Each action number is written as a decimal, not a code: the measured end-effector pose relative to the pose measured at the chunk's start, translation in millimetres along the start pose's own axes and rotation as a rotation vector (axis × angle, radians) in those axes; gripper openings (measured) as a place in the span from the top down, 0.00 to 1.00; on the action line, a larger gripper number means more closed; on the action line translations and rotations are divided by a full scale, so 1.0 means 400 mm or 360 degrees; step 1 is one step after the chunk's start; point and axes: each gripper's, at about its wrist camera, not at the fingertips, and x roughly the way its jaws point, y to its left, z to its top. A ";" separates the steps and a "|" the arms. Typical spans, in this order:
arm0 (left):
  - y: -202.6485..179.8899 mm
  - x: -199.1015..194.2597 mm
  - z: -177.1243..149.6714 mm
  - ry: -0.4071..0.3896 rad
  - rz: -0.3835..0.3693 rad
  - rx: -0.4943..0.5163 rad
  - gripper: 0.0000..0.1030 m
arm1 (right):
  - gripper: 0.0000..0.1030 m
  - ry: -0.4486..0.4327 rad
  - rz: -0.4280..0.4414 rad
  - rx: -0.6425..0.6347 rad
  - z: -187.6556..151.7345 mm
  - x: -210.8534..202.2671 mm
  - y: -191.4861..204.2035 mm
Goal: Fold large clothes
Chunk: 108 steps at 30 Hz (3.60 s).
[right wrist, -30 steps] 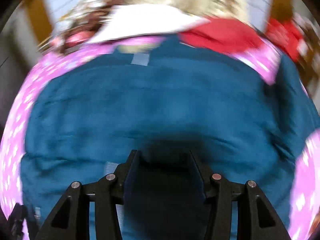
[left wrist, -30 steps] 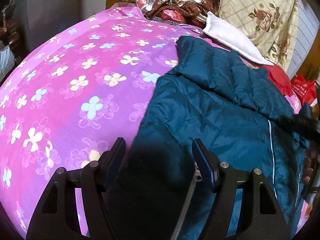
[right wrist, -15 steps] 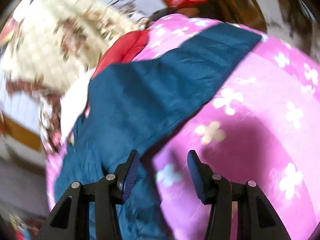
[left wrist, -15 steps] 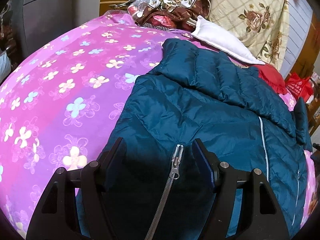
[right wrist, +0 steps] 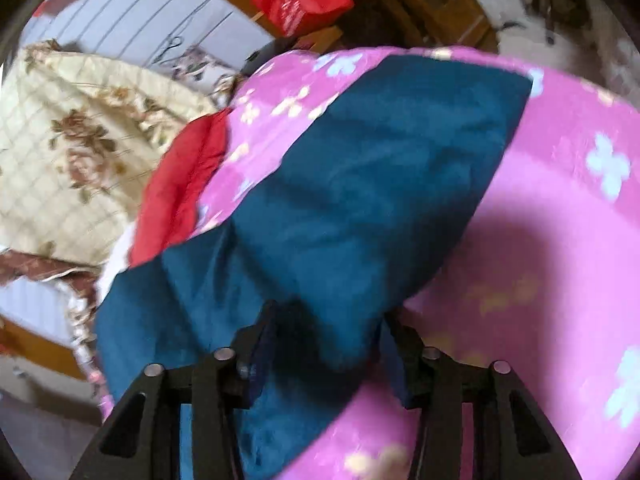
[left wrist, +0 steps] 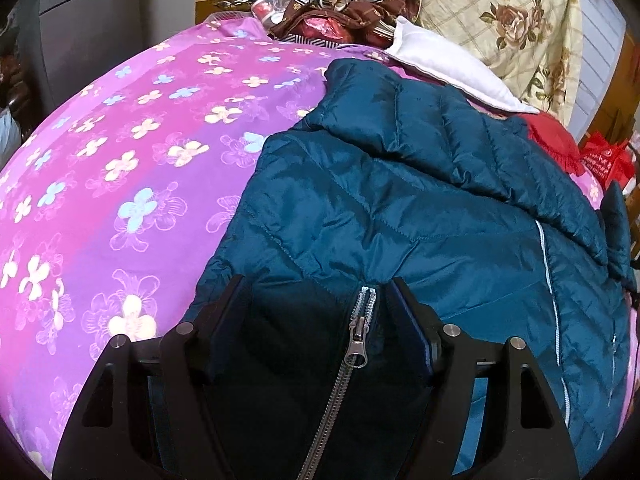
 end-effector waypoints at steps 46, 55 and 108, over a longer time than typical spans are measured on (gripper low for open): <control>0.204 -0.140 0.062 -0.0161 -0.0082 -0.0337 0.27 | 0.63 -0.0217 -0.0145 -0.1252 -0.616 -0.313 0.579; 0.208 -0.114 0.060 -0.0148 -0.0027 -0.0326 0.27 | 0.63 0.0072 -0.0032 -0.1384 -0.692 -0.102 0.737; 0.294 -0.056 0.056 -0.0018 -0.0057 -0.0484 0.27 | 0.61 -0.0025 0.0172 -0.2472 -1.325 -0.147 0.975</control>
